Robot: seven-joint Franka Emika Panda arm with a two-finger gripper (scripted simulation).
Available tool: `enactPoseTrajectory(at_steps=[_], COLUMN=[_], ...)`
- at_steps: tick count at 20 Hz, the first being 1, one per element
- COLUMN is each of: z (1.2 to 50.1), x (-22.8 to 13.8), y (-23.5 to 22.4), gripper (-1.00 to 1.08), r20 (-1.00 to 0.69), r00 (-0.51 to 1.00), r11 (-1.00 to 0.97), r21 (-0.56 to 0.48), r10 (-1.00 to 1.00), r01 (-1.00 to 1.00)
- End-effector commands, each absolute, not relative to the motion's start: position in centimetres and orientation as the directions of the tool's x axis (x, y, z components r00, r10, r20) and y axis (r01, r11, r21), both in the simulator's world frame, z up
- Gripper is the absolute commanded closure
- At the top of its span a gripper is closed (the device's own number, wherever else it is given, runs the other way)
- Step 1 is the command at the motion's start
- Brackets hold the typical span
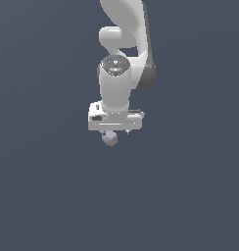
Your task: Pick up the object and move it to a goal position.
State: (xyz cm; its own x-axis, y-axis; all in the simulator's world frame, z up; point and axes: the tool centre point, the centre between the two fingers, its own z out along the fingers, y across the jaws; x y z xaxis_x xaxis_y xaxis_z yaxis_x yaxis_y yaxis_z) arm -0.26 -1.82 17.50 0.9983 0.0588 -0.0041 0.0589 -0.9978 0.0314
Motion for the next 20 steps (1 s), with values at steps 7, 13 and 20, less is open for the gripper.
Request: enactPoseTrajectory(at_steps=[7, 13, 20], z=[15.9, 14.4, 12.8], x=[-1.4, -2.6, -4.2], y=[-2.8, -3.7, -4.6], gripper=[-0.92, -0.92, -0.92], r20=[-0.008, -0.009, -0.008], r00=[0.981, 0.944, 0.878], r11=[-0.980, -0.944, -0.878], r21=[0.025, 0.018, 0.010], r10=[0.196, 0.329, 0.479], r01=[0.196, 0.329, 0.479])
